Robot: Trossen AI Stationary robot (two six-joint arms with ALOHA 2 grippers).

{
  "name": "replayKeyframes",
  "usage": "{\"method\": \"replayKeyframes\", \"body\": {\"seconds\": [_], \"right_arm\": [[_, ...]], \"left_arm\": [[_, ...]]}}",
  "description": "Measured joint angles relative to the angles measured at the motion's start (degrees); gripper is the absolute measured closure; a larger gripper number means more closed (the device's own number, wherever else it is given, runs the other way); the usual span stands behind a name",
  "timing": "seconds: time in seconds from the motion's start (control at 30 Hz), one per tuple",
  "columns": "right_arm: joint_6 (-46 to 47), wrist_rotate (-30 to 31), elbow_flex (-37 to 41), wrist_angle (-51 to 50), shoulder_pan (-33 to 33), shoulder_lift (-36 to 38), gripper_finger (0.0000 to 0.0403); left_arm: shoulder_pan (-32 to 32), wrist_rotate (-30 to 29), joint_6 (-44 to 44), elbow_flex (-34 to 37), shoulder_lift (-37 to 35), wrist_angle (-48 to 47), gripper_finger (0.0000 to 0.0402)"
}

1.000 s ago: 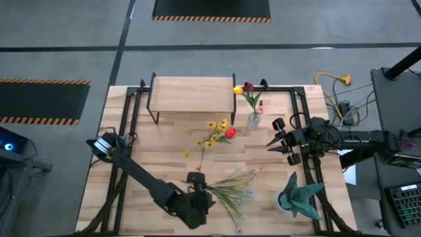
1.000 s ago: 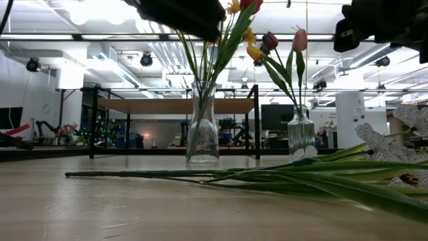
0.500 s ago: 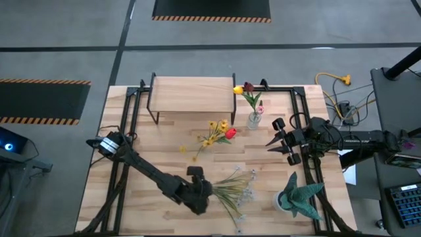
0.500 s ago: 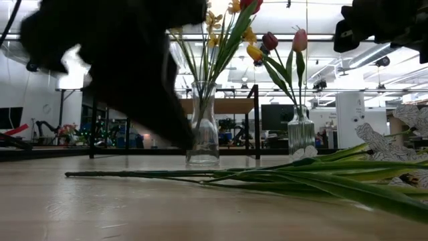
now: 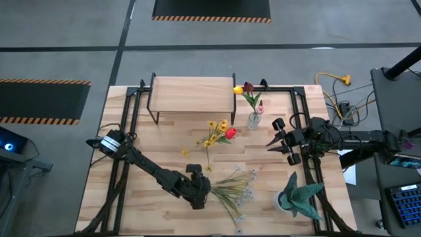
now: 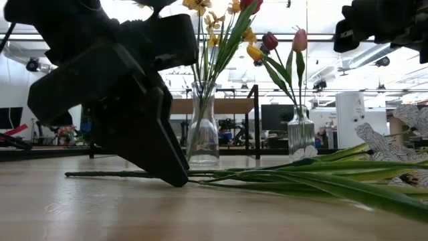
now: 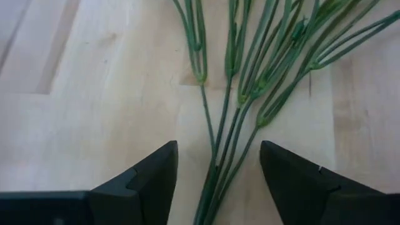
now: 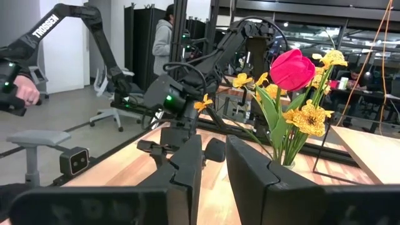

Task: Pick and place flowers into a vace then onto a shelf
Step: Put the white flowers into the top transparent vase

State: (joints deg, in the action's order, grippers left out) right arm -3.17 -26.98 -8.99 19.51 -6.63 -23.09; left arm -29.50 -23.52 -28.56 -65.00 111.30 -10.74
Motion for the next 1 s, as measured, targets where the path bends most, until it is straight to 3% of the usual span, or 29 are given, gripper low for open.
{"method": "replayKeyframes", "body": {"seconds": [0.13, 0.37, 0.67, 1.0], "right_arm": [[0.01, 0.0, 0.0, 0.0, 0.0, 0.0, 0.0335], [0.07, 0.0, 0.0, 0.0, 0.0, 0.0, 0.0328], [0.16, 0.0, 0.0, 0.0, 0.02, 0.02, 0.0338], [0.06, 0.0, 0.0, 1.03, 0.02, 0.09, 0.0328]], "left_arm": [[0.65, 3.5, 0.0, 0.6, -0.1, 0.9, 0.0241], [0.84, 9.38, -1.96, -0.82, -0.52, -0.21, 0.0385], [-0.2, 9.26, 1.79, -0.84, -7.69, -0.01, 0.04], [-1.89, -3.07, 17.61, -0.86, -13.9, 10.75, 0.0401]]}}
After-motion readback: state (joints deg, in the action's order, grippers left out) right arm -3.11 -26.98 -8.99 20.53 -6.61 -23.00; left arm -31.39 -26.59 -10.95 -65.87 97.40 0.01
